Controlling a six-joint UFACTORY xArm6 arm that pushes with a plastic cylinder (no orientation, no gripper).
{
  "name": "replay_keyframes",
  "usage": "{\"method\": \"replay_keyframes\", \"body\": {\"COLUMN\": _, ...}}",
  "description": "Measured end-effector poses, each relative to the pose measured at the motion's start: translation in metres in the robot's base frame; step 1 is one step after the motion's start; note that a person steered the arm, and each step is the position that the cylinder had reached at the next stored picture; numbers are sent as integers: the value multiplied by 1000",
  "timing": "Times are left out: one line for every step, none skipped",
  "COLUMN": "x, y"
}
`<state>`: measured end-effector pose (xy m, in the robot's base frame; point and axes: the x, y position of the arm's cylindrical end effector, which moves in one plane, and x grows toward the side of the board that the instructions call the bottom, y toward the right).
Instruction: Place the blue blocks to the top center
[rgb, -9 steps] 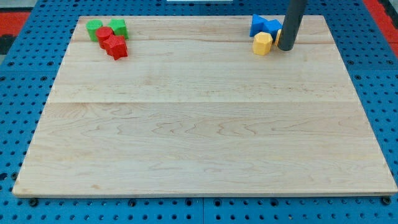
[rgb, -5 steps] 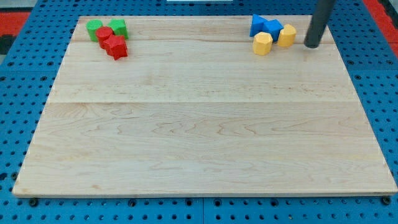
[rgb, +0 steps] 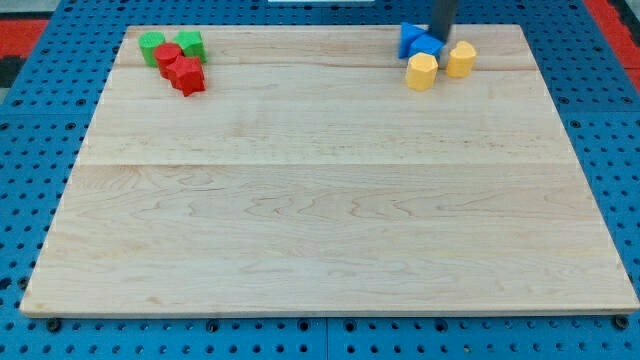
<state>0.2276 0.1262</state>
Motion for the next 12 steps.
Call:
{"method": "replay_keyframes", "body": {"x": 0, "y": -25}}
{"method": "replay_keyframes", "body": {"x": -7, "y": -44}}
{"method": "replay_keyframes", "body": {"x": -18, "y": -72}}
{"method": "replay_keyframes", "body": {"x": -19, "y": -61}}
{"method": "replay_keyframes", "body": {"x": -19, "y": 2}}
{"method": "replay_keyframes", "body": {"x": 32, "y": 31}}
{"method": "replay_keyframes", "body": {"x": 55, "y": -3}}
{"method": "replay_keyframes", "body": {"x": 54, "y": -62}}
{"method": "replay_keyframes", "body": {"x": 54, "y": -34}}
{"method": "replay_keyframes", "body": {"x": 28, "y": -19}}
{"method": "replay_keyframes", "body": {"x": 32, "y": -72}}
{"method": "replay_keyframes", "body": {"x": 45, "y": -94}}
